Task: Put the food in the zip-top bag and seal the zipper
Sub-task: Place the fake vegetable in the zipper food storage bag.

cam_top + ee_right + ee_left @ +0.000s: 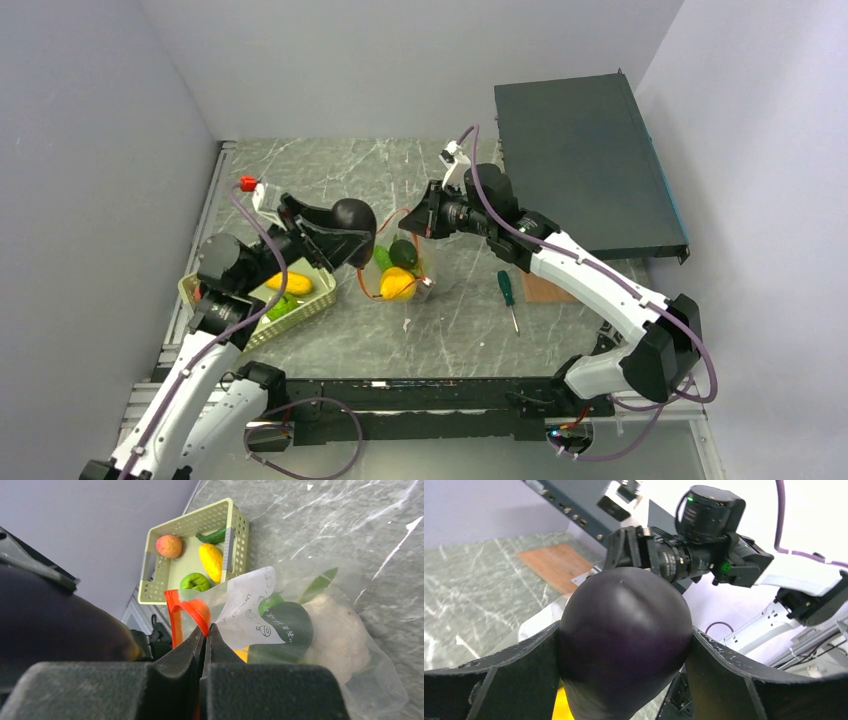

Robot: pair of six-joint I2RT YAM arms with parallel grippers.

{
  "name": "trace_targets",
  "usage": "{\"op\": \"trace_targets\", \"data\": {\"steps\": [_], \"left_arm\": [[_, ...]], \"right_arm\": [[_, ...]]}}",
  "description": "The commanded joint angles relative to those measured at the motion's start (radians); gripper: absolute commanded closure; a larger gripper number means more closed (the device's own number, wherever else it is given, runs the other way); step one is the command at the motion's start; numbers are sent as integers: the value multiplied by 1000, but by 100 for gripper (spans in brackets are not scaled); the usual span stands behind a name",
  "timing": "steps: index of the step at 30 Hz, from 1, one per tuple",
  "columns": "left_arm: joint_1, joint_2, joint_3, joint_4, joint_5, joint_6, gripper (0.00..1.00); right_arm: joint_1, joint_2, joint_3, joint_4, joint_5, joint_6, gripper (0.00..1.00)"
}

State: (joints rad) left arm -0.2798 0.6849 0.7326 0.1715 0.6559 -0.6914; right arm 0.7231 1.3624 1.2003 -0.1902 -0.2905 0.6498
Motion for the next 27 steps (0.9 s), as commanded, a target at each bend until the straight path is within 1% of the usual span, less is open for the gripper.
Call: {"op": "trace_targets", "data": {"steps": [1, 4, 7, 12, 15, 18, 19, 20, 21, 22, 24, 25, 27], "left_arm": [[-124, 10, -71, 373, -93, 122, 100], [-201, 43, -102, 454, -107, 223, 100], [-242, 85, -135, 484, -131, 302, 100], [-297, 112, -238, 557, -277, 449, 100], [-303, 127, -263, 537, -327, 509, 98], [-304, 131, -277, 496, -362, 555, 92], [-303, 133, -278, 477, -369, 564, 88], [-304, 135, -277, 461, -374, 567, 81], [-303, 134, -277, 448, -381, 561, 69], [-304, 131, -279, 438, -392, 550, 64], [-304, 119, -297, 451, -412, 523, 51], [-304, 111, -311, 464, -424, 508, 37], [-304, 94, -320, 454, -429, 490, 4]], "right_arm": [[-10, 0, 17, 132, -60, 94, 100], [-34, 12, 15, 160, -104, 156, 100], [-60, 28, 11, 208, -171, 220, 100], [-68, 30, -2, 245, -209, 261, 100], [-74, 36, -13, 259, -226, 272, 100], [-76, 37, -21, 267, -237, 277, 100], [-77, 38, -23, 267, -239, 277, 100], [-78, 37, -26, 267, -239, 275, 100], [-79, 38, -29, 268, -239, 275, 100], [-79, 38, -29, 268, -239, 274, 100], [-81, 40, -30, 270, -239, 274, 100], [-80, 43, -31, 272, -241, 274, 100], [-81, 45, -32, 277, -245, 277, 100]]}}
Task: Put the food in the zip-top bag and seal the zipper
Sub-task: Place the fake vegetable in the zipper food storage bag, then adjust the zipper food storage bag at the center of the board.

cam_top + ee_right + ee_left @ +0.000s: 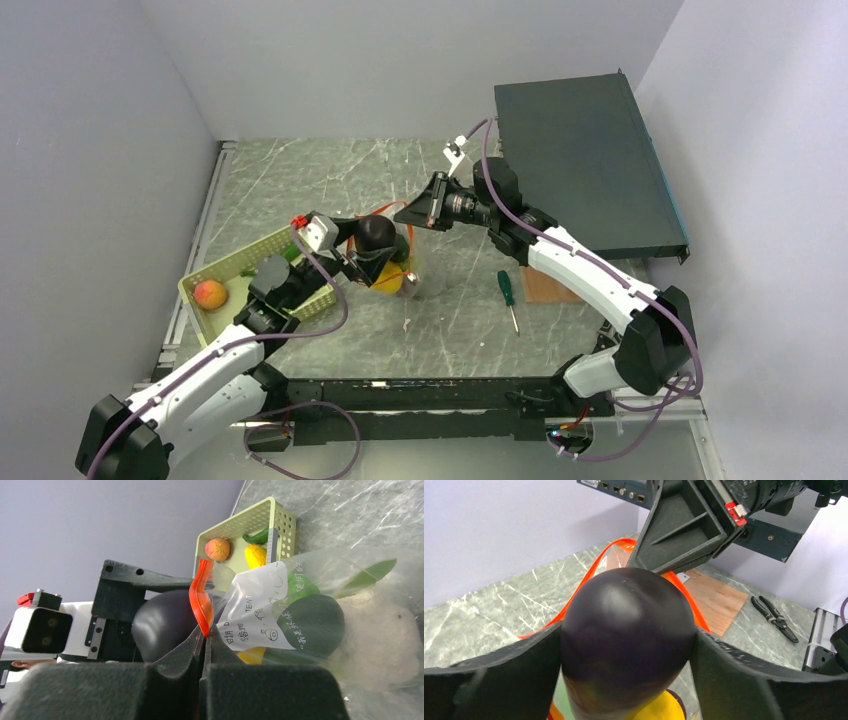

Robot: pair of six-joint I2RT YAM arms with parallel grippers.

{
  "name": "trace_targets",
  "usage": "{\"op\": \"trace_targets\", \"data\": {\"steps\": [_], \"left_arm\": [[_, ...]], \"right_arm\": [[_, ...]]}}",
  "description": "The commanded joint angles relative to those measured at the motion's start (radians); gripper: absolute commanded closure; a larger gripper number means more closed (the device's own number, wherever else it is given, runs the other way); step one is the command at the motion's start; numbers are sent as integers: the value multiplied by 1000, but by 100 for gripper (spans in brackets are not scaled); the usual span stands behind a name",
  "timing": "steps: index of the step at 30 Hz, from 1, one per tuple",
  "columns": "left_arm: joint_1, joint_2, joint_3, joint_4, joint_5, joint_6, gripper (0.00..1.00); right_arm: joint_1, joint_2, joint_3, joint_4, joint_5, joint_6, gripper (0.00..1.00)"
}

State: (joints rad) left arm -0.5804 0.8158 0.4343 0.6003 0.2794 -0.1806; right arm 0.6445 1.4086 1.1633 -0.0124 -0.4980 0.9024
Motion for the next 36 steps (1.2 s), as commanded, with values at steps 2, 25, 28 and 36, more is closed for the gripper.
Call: {"op": "trace_targets", "data": {"steps": [2, 25, 28, 36], "left_arm": [[-3, -45, -4, -30, -47, -28, 0], [-1, -154, 352, -918, -179, -387, 29], [-2, -180, 303, -953, -164, -478, 34], [-2, -170, 182, -937, -149, -616, 49]], "right_arm": [[-3, 2, 5, 101, -45, 26, 100], [-5, 0, 19, 76, -36, 1, 100], [-4, 5, 24, 81, -37, 5, 100], [-6, 19, 30, 88, -51, 9, 100]]}}
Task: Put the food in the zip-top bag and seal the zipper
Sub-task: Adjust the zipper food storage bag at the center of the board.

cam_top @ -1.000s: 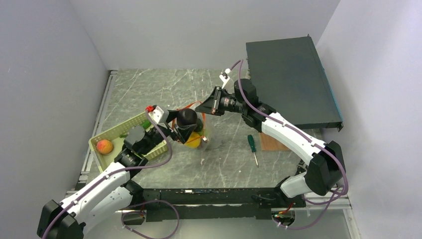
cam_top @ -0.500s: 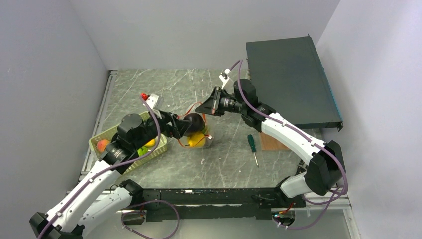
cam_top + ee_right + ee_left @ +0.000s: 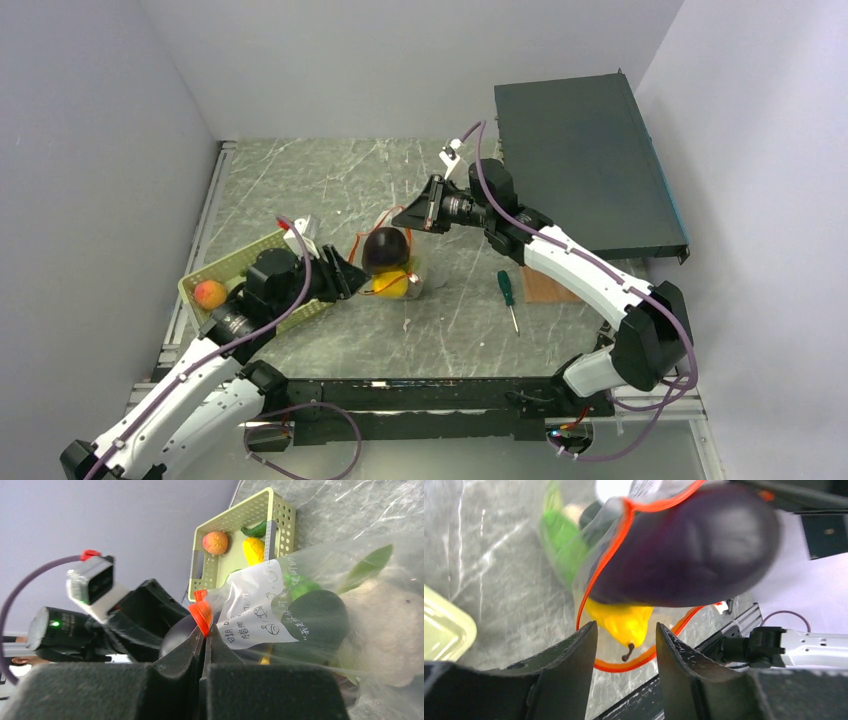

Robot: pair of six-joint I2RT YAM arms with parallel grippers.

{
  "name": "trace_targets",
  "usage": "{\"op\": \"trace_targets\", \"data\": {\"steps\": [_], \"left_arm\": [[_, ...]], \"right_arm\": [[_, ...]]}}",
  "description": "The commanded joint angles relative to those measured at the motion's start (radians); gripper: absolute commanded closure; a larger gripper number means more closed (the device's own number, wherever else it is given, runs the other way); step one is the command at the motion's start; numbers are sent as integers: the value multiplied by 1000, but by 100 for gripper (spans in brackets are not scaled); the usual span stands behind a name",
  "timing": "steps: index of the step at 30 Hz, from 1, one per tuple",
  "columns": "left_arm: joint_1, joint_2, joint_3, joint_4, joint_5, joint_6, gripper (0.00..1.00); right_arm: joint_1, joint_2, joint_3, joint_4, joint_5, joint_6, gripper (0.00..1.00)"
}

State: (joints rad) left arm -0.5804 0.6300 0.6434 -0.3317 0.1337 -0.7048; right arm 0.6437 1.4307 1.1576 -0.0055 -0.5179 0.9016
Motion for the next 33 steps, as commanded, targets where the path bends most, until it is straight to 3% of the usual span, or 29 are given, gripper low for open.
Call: {"op": "trace_targets", "data": {"steps": [1, 7, 13, 21, 27, 33], "left_arm": [[-2, 22, -32, 8, -1, -95, 51], [-2, 108, 7, -5, 9, -69, 70], [-1, 74, 22, -2, 82, -20, 59], [-1, -30, 79, -101, -2, 16, 41], [-2, -30, 82, -198, -117, -15, 38], [-2, 20, -9, -111, -49, -90, 43]], "right_arm": [[-4, -3, 36, 80, -31, 8, 100], [-5, -6, 40, 63, -31, -2, 100], [-4, -14, 41, 46, -15, -24, 100], [-6, -5, 33, 51, -19, -26, 100], [-4, -4, 37, 51, -18, -24, 100], [-4, -3, 37, 55, -21, -21, 100]]}}
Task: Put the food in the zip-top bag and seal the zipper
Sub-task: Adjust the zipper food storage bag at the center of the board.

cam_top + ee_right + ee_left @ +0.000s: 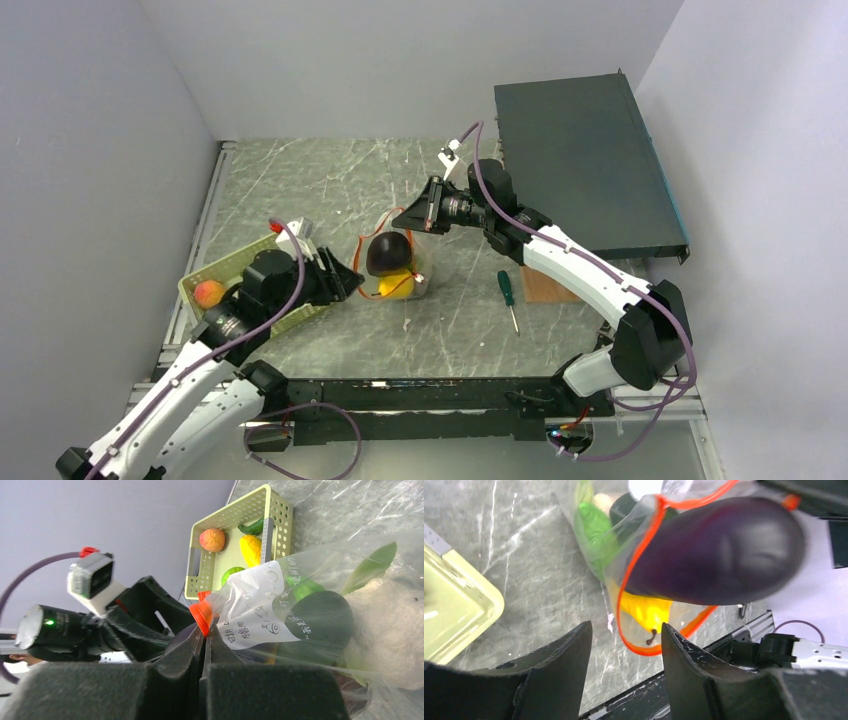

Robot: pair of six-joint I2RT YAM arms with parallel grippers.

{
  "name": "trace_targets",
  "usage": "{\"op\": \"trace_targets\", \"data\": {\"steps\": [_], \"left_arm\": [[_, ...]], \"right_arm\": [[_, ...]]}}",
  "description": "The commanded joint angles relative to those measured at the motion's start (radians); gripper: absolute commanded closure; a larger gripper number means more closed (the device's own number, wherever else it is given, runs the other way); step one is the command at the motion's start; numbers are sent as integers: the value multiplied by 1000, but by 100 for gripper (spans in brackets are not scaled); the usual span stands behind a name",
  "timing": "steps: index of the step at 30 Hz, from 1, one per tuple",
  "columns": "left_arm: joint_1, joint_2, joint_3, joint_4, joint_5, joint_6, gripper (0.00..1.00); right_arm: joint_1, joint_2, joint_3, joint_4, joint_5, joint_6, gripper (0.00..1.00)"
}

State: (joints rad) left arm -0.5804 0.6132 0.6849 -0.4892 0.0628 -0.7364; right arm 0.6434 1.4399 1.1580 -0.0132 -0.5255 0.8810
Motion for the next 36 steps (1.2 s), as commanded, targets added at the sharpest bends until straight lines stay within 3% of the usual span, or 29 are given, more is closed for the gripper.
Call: {"op": "trace_targets", "data": {"steps": [1, 7, 10, 11, 12, 15, 19, 22, 30, 36], "left_arm": [[-1, 46, -67, 69, 39, -68, 44], [-2, 107, -94, 180, 106, -71, 61], [-2, 132, -42, 165, 123, -15, 84], [-2, 138, -9, 157, 126, 3, 96], [-1, 142, 17, 151, 129, 18, 100], [-2, 149, 94, 144, 164, 38, 100], [-1, 154, 171, 161, 246, -3, 100], [-2, 144, 181, 175, 274, -44, 100], [-2, 131, 34, 174, 134, -144, 100], [-1, 215, 80, 215, 220, -117, 100]], "right_arm": [[-4, -14, 36, 61, -13, -1, 100], [-4, -24, 32, 42, -4, -15, 100], [-4, -29, 36, 24, 0, -29, 100], [-4, -30, 41, 19, 1, -44, 100], [-4, -30, 50, -8, 5, -59, 100], [0, -29, 120, -133, 49, -175, 100], [37, -31, 280, -422, 235, -398, 100], [74, -41, 358, -528, 312, -497, 100], [92, -11, 214, -408, 286, -463, 100], [124, 56, 263, -437, 341, -500, 100]]}}
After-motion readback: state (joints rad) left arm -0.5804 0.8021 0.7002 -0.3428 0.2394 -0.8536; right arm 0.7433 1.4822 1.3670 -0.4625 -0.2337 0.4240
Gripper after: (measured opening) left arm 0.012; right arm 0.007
